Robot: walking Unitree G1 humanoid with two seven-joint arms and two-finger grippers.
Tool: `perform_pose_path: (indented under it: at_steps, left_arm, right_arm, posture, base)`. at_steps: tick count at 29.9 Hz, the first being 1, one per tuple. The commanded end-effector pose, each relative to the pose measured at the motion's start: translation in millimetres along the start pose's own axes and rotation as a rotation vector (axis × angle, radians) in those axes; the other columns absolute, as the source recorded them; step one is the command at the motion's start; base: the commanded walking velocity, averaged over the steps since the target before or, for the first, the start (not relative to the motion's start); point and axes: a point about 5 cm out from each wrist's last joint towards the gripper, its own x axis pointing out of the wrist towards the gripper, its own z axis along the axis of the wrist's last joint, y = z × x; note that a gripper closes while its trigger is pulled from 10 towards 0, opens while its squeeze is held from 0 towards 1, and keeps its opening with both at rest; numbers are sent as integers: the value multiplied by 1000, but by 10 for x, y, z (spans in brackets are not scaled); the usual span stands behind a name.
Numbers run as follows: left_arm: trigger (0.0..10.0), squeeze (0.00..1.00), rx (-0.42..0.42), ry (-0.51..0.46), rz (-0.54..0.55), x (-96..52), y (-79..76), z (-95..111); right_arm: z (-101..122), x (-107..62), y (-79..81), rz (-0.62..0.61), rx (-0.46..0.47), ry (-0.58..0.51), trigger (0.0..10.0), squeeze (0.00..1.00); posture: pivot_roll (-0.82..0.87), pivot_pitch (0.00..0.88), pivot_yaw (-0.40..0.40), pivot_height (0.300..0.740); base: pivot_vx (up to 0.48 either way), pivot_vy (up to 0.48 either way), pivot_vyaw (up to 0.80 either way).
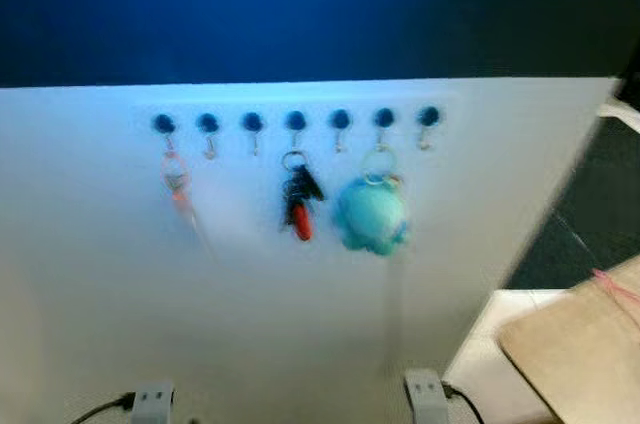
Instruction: Hang keys on a hook
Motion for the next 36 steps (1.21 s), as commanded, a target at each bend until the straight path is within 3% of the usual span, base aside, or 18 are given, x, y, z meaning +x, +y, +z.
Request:
perform_pose_path:
  at_steps: [1,3,12,27,36]
  left_arm:
    - [10000,0,7,29,-8,-13,-8,-59]
    - [10000,0,32,38,-18,-14,-38,-77]
    - [10000,0,39,29,-36,-37,-75,-129]
    - [10000,0,24,24,-34,-46,6,-111]
    - [10000,0,33,22,-47,-20,-122,-105]
  right_arm:
    - [-60,-12,-7,-18,62,8,10000,0]
    - [-77,-17,-26,-39,117,11,10000,0]
    - [-113,-24,-28,-48,135,18,10000,0]
    - [-106,-22,-23,-37,121,20,10000,0]
    - [-94,-19,-21,-36,118,19,10000,0]
  posture:
    - [36,20,8,740]
    - [34,24,11,740]
    - [32,31,24,740]
    - [40,35,15,740]
    - [40,35,15,740]
  base:
    - [0,0,0]
    - [0,0,0]
    - [0,0,0]
    - [0,318,0]
    - [0,334,0]
